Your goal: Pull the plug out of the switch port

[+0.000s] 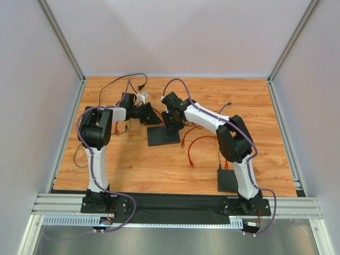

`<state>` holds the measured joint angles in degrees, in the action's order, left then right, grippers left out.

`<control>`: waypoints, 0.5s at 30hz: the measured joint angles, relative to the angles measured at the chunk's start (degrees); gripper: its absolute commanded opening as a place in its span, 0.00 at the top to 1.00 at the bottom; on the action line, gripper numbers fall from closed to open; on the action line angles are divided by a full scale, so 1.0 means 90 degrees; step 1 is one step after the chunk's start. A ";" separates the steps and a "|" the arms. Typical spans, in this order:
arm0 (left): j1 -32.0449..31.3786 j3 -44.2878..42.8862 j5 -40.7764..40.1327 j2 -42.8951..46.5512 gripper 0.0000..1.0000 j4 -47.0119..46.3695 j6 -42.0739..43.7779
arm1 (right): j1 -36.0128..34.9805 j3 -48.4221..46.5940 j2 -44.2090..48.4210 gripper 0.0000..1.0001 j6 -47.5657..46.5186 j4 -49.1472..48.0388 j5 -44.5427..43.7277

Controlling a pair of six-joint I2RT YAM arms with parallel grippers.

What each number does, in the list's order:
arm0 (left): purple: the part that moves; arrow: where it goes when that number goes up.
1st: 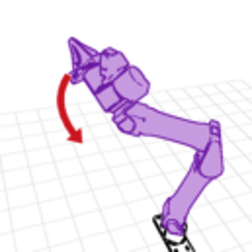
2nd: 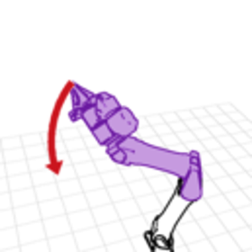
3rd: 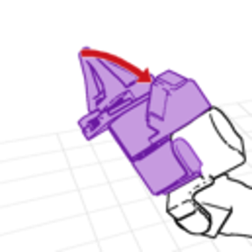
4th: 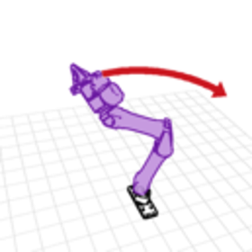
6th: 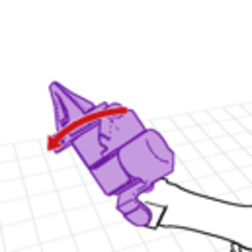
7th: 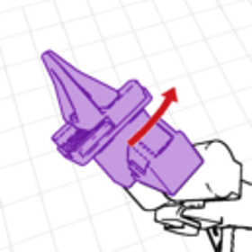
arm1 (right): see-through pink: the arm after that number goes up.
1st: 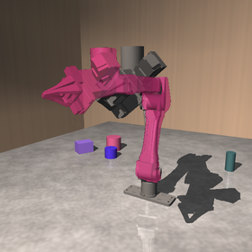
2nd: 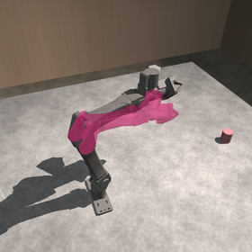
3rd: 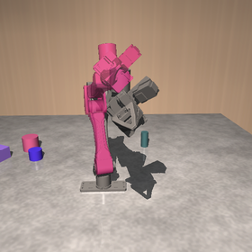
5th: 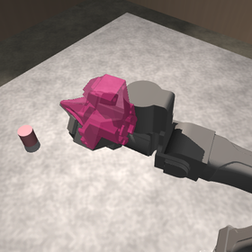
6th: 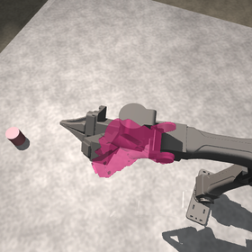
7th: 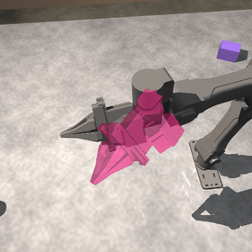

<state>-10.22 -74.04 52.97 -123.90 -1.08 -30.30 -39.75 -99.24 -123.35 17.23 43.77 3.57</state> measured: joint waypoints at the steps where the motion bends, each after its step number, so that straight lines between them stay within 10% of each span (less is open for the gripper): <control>1: -0.0007 0.0000 0.0002 -0.0019 0.59 0.0000 -0.0002 | 0.0000 0.0000 0.0000 0.58 0.0000 0.0000 0.0000; 15: -0.0226 -0.0092 0.0112 -0.0250 0.65 -0.0090 -0.0199 | 0.0000 0.0010 0.0000 0.58 -0.0019 -0.0012 0.0109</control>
<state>-12.25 -74.87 53.98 -126.15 -1.89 -32.10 -39.75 -99.15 -123.35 17.06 43.66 4.56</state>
